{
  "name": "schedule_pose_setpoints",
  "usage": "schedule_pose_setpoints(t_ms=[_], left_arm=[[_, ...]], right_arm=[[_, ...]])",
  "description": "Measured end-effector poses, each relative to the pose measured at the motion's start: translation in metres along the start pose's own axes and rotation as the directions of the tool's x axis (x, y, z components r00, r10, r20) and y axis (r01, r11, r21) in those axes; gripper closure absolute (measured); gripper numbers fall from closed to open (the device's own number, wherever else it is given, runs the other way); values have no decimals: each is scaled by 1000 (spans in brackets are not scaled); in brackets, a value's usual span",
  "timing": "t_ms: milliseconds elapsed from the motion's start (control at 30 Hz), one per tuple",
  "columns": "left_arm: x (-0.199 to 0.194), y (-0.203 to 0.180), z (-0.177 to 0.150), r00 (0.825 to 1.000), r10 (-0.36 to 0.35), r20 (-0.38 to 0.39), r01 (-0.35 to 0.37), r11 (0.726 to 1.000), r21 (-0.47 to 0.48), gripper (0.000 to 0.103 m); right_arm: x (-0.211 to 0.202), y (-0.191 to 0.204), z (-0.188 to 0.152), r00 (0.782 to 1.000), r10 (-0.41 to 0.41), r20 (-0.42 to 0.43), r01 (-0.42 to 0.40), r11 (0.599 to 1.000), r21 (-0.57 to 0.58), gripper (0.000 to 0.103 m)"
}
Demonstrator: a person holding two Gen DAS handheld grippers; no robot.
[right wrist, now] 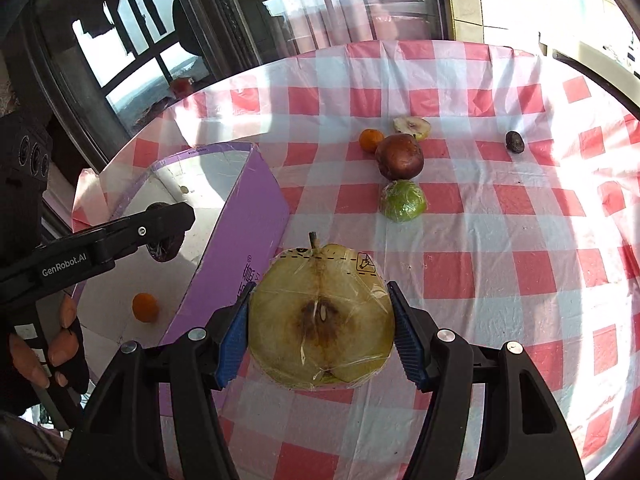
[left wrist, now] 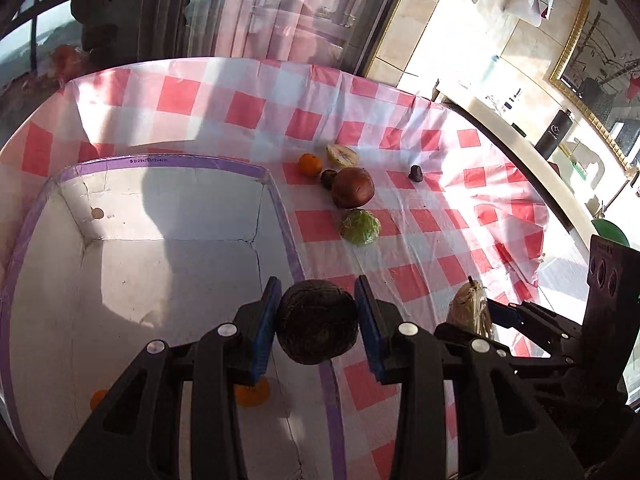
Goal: Organize fruits
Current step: 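Carry both fruits into the white box and open the left tool, then open the right tool to drop the halved pear, then withdraw both tools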
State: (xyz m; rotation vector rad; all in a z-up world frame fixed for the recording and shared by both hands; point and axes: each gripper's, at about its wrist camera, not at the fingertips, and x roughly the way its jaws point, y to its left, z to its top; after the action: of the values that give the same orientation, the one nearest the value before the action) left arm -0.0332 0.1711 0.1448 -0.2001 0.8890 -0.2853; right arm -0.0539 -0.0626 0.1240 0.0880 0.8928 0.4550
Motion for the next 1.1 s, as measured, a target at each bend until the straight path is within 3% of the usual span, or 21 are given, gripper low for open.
schedule_pose_setpoints(t_ms=[233,467,700,933,1100], left_arm=[[-17,77,-2,989,145,-41,-149,982,-112,65],[-22,129,-16,968,221,-120,-239,957,-163,65],[-14,151,-35,950,245,-194,-281,941,-187,65],[-8,151,-38,944,245,-220,-284,944,-167,65],[-5,144,-40,943,247,-222,-280,951,-129,63]], right_arm=[[3,72,12,994,106,10,-104,985,-135,41],[29,148,-5,975,189,-116,-218,911,-350,41],[76,184,-36,943,97,-320,-247,846,-473,41],[91,198,-53,931,13,-365,-227,803,-551,41],[95,199,-56,921,23,-388,-243,813,-529,41]])
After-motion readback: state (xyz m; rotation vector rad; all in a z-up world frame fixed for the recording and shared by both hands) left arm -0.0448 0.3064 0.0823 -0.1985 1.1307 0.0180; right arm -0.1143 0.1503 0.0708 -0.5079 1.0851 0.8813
